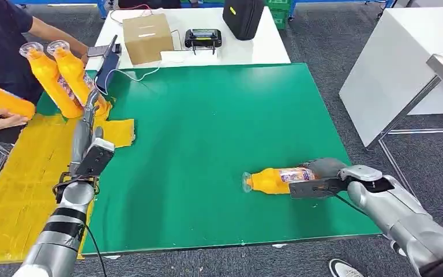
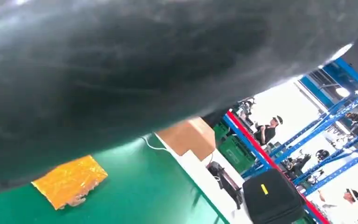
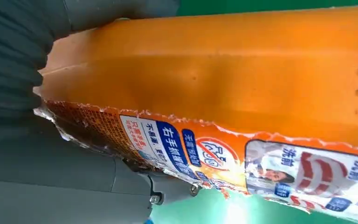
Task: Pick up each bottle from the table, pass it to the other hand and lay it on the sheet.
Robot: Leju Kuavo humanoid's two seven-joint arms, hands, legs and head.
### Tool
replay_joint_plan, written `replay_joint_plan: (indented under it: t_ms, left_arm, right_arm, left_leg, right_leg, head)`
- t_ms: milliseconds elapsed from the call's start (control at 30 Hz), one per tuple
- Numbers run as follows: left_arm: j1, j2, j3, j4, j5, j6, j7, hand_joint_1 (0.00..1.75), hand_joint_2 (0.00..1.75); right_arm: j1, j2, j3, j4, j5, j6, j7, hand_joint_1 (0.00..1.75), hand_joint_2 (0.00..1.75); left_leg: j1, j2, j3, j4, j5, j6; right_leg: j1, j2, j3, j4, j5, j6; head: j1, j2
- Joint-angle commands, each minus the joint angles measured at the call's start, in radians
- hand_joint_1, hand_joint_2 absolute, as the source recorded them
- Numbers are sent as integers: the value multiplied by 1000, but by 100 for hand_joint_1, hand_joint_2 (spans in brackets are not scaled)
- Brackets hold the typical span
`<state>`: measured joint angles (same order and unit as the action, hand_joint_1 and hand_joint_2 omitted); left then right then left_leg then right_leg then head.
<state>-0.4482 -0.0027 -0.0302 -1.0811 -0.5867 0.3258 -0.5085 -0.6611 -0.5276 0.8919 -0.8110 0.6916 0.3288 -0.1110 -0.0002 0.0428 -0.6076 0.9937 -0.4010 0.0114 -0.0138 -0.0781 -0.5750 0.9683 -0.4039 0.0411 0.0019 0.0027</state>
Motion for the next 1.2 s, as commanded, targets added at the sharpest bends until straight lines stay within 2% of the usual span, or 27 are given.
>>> replay_joint_plan:
  t_ms: [33,100,200,267,333,367,400,433,567,633,667,767,933,1100,1200]
  left_arm:
    - [-44,-5,-25,75,4,-1,3,0,0]
    - [-33,-9,-13,62,35,-25,17,0,0]
    - [43,-6,27,-35,148,-165,75,0,0]
    - [88,-19,56,-100,265,-301,105,0,0]
    - [91,-37,55,-114,361,-394,120,0,0]
    - [88,-38,48,-113,365,-392,123,0,0]
    - [84,-38,42,-109,367,-388,126,0,0]
    - [81,-36,37,-106,370,-384,128,0,0]
    - [79,-36,42,-101,386,-388,130,0,0]
    - [98,-58,44,-124,514,-493,156,0,0]
    - [105,-58,17,-129,507,-497,196,0,175]
    - [133,-71,-55,-182,513,-495,203,0,175]
    - [149,-83,-138,-251,543,-497,200,0,175]
    - [146,-96,-193,-241,576,-531,213,0,175]
    - [148,-107,-226,-223,565,-531,205,0,175]
  right_arm:
    - [28,30,80,98,-1,4,8,175,175]
    - [41,64,32,119,-40,-38,13,175,175]
    - [86,262,-201,158,-164,-255,-28,175,175]
    - [108,357,-335,56,-275,-282,-58,175,175]
    - [80,376,-392,-57,-378,-201,-37,175,175]
    - [81,370,-394,-87,-385,-188,-14,175,175]
    - [83,363,-399,-106,-390,-180,-1,175,175]
    - [88,356,-406,-110,-391,-178,1,175,175]
    - [101,354,-417,-103,-401,-175,-34,175,175]
    - [103,420,-477,-165,-440,-211,-84,175,175]
    - [112,455,-499,-210,-461,-215,-74,175,175]
    - [100,525,-482,-246,-469,-213,-13,175,175]
    - [59,628,-455,-108,-479,-244,-26,175,175]
    - [43,680,-423,-29,-475,-262,-42,175,175]
    - [42,707,-407,-13,-474,-267,-46,175,175]
  left_leg:
    - [2,-6,3,-1,0,-1]
    - [2,-4,3,-1,0,-1]
    - [3,-3,5,-2,-1,-1]
    - [3,4,7,-4,-1,-2]
    - [2,11,3,-1,-2,-2]
    - [2,15,1,0,-3,-3]
    - [1,14,-1,0,-2,-2]
    - [1,15,-1,0,-3,-3]
    - [2,3,-6,-1,4,-1]
    - [3,1,-6,0,3,-2]
    - [2,4,-7,0,4,-2]
    - [1,7,-10,0,3,-2]
    - [1,3,-9,1,3,-3]
    - [1,5,-12,0,4,-2]
    - [1,3,-9,-1,3,-2]
  right_leg:
    - [1,3,4,-3,-1,-2]
    - [1,2,4,-2,0,-1]
    - [2,7,6,-4,0,-2]
    - [2,14,6,-5,1,-3]
    - [2,15,2,-1,2,-2]
    - [2,21,-2,2,2,-3]
    - [1,18,-5,2,2,-2]
    - [1,22,-6,4,2,-4]
    - [2,7,-7,2,2,-3]
    - [3,7,-7,2,2,-3]
    - [2,9,-8,2,2,-3]
    - [2,11,-11,3,3,-3]
    - [2,11,-11,3,2,-4]
    - [2,8,-14,2,4,-2]
    - [2,10,-11,2,2,-3]
  head:
    - [0,0]
    - [0,0]
    - [0,0]
    - [0,0]
    - [1,0]
    - [1,0]
    - [0,0]
    - [0,0]
    - [0,0]
    - [0,0]
    - [-1,0]
    - [0,0]
    - [0,0]
    - [0,0]
    - [0,0]
